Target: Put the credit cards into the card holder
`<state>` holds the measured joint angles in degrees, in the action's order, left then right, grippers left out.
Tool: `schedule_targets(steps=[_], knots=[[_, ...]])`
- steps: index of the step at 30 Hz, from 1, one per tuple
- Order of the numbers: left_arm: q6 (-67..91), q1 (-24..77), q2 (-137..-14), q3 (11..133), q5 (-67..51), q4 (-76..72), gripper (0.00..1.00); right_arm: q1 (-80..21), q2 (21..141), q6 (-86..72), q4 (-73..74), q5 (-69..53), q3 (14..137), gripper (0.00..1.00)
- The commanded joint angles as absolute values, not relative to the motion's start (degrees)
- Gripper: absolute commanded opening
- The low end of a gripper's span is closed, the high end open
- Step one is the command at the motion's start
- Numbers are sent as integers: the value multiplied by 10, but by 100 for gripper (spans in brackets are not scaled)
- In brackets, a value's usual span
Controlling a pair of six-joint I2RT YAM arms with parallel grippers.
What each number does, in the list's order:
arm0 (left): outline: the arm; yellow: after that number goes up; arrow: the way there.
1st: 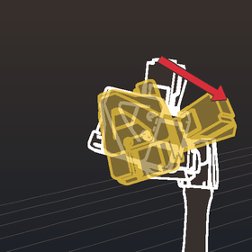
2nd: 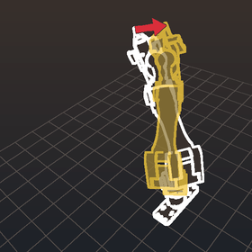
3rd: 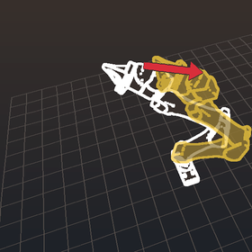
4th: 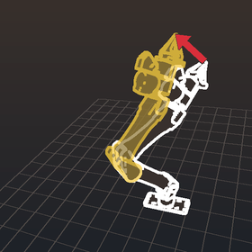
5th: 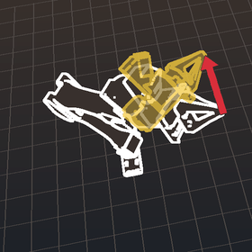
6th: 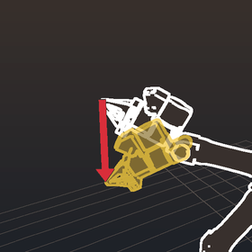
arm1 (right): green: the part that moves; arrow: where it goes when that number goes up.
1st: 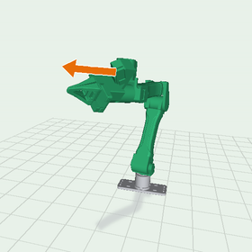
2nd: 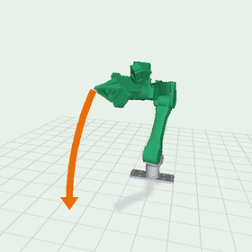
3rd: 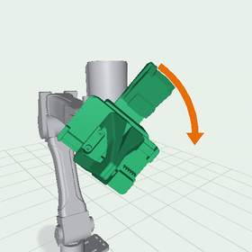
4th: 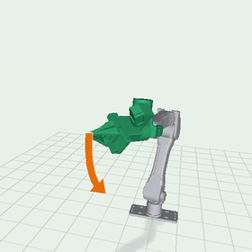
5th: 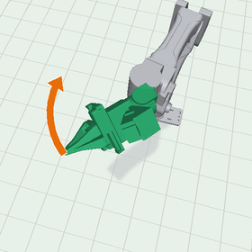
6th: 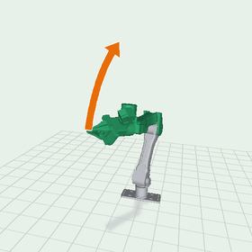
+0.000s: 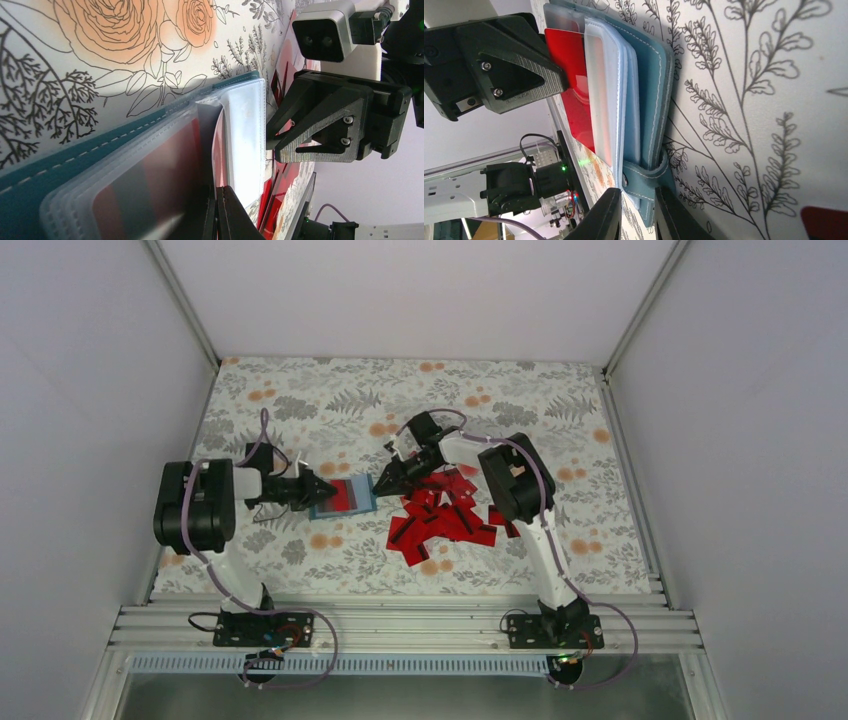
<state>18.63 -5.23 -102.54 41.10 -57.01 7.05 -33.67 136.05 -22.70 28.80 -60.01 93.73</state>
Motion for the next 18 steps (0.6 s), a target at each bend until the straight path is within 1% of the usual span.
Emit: schedule_targets(steps=[1,18], knots=[[169,-47,-1046,418,-573,73,2,-346,1399,-231,301,-563,944,18],[171,-33,-1068,430,-578,67,2,-346,1422,-231,313,-562,970,15]])
